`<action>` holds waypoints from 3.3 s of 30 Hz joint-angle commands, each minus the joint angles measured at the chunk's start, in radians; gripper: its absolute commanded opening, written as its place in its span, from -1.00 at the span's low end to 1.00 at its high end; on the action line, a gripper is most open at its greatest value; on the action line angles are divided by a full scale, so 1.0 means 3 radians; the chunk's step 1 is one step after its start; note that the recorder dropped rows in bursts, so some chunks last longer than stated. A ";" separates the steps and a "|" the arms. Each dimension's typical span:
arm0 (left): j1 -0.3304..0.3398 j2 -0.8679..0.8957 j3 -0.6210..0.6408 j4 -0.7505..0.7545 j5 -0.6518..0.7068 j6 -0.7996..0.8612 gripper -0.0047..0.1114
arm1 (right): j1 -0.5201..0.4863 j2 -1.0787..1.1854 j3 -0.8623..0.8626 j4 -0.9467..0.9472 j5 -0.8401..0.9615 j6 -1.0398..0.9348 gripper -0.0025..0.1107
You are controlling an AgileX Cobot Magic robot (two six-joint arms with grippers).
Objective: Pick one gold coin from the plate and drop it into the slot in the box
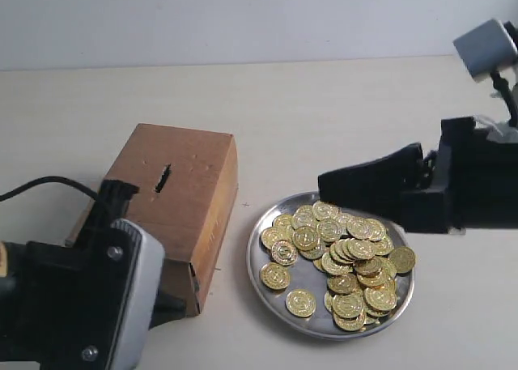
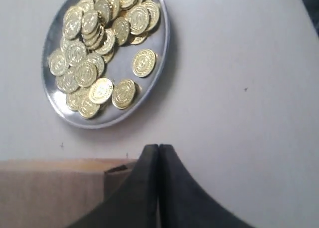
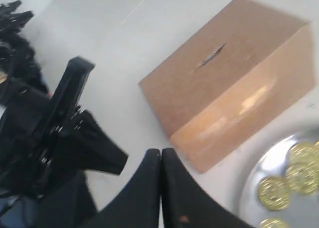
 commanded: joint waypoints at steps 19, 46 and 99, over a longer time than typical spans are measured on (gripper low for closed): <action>-0.0512 0.2219 -0.2189 0.1458 0.0383 0.1308 -0.92 | 0.0004 -0.0538 -0.0158 -0.0309 0.2046 -0.0122 -0.96; -0.0083 0.0635 -0.1644 0.1987 0.1209 -0.0522 -0.92 | 0.0075 0.1155 -0.0735 -0.0309 0.0919 -0.0324 -0.84; -0.0075 0.0354 -0.0895 0.1936 0.0637 -0.0621 -0.92 | 0.0935 0.2204 -0.0771 -0.0309 0.2112 -0.1874 0.09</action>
